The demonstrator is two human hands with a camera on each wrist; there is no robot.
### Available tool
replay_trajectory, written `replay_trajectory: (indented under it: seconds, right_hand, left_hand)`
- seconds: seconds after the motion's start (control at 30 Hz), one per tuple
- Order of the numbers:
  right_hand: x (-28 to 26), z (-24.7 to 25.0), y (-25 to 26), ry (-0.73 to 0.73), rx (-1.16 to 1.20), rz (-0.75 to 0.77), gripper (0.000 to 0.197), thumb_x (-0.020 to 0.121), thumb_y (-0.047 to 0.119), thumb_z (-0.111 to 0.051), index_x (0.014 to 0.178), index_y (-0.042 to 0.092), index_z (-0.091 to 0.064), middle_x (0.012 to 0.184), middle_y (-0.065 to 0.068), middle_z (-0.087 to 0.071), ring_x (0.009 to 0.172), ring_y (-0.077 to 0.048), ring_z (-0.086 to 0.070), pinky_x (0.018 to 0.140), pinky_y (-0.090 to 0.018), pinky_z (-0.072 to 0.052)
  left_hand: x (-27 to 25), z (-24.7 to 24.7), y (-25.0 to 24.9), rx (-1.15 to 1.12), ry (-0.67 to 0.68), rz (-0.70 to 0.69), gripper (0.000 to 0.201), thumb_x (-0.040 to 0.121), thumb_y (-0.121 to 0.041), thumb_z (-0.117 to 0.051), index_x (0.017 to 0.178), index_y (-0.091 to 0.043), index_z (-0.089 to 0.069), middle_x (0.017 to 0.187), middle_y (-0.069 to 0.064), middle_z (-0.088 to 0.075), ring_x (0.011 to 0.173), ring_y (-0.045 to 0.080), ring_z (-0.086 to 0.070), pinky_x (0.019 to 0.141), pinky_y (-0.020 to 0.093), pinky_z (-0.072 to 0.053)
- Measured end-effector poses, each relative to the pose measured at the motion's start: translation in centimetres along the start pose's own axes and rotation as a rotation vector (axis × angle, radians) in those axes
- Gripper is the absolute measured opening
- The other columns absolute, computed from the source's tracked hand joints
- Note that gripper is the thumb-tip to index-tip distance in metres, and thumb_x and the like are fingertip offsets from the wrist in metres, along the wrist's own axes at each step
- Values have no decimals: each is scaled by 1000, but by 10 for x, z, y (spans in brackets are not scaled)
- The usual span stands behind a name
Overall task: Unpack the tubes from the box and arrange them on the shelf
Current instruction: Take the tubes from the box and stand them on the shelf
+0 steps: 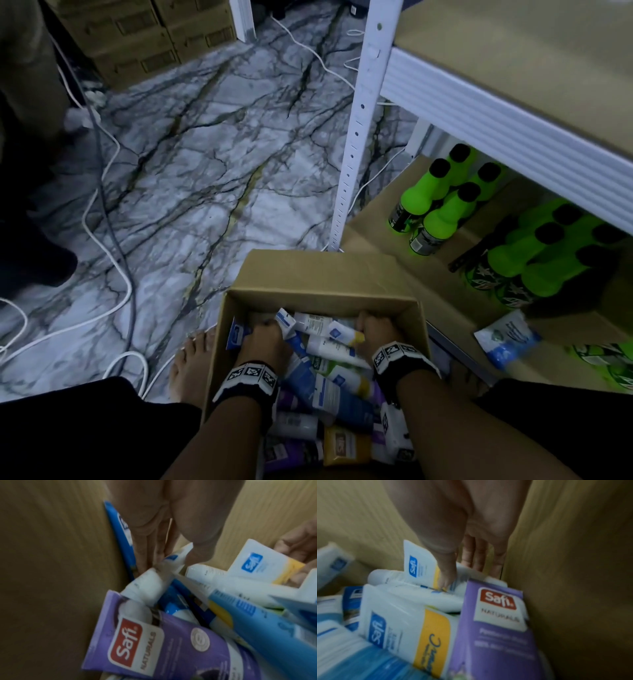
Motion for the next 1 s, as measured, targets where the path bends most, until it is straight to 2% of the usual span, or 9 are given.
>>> replay_trajectory:
  seconds: [0.1,0.2,0.3,0.4,0.57,0.67,0.77,0.9,1.0]
  right_hand:
    - [-11,11,4,-26,23,12,19,86,14,-63,88,17,-43,82,-6,-56,80,-25,-59,64,-29,-43]
    - [-24,27,11,-41,116,51,10,87,18,-65,90,15,-55,100,-10,-68,94,-28,-65,73,-31,-51]
    - [-39,43,11,-49,225,77,25,78,20,-76,100,18,-66,106,-5,-70,98,-22,-65,82,-29,-53]
    - [-58,66,10,-107,360,127,30,70,18,-82,96,21,-66,95,0,-69,85,-15,-62,74,-24,-48]
    - [-98,119,13,-260,549,246,21,73,11,-79,90,7,-67,88,-3,-71,72,-10,-56,64,-22,-41]
    - [-121,152,13,-368,687,316,27,72,8,-80,68,22,-57,64,10,-61,59,-2,-53,54,-11,-38]
    - [-147,190,12,-500,740,349,24,70,12,-82,70,22,-60,62,10,-62,58,0,-56,55,-11,-42]
    - [-188,245,7,-648,753,388,20,70,20,-83,80,18,-66,71,5,-67,66,-9,-63,66,-29,-55]
    - [-218,282,-1,-748,741,417,21,69,21,-84,79,22,-65,65,10,-63,59,0,-58,62,-19,-51]
  left_hand:
    - [-11,13,-5,-9,-48,-91,34,87,-24,-53,119,-13,-55,117,13,-57,105,32,-60,86,37,-50]
    - [-24,27,-11,-11,-115,-221,44,88,-32,-51,130,-22,-50,113,13,-58,100,32,-60,80,35,-49]
    - [-44,46,-19,-167,-168,-264,29,90,-30,-49,110,-12,-56,102,14,-62,90,33,-60,73,34,-48]
    - [-62,69,-28,-323,-212,-279,19,93,-29,-47,104,-14,-50,93,12,-65,82,31,-61,68,33,-47]
    - [-84,111,-51,-608,-230,-392,24,97,-27,-51,117,-15,-55,104,-1,-65,97,22,-63,82,29,-47]
    - [-97,142,-70,-817,-232,-514,19,94,-20,-58,113,-19,-60,107,2,-70,93,13,-67,87,34,-53]
    - [-119,179,-95,-915,-301,-629,13,92,-9,-61,103,-17,-63,90,-4,-71,72,-5,-66,67,12,-52]
    - [-146,226,-124,-1078,-378,-733,10,86,-5,-67,95,-10,-68,91,6,-73,83,17,-68,75,28,-54]
    - [-163,257,-150,-1166,-357,-803,17,84,-3,-69,101,-4,-68,98,15,-73,90,28,-68,84,41,-55]
Point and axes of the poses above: each hand's wrist, its own x-axis towards the middle knuckle, its own z-axis out of the back of the hand, y = z × x, the point moved 3 cm from there along x, towards the middle knuckle
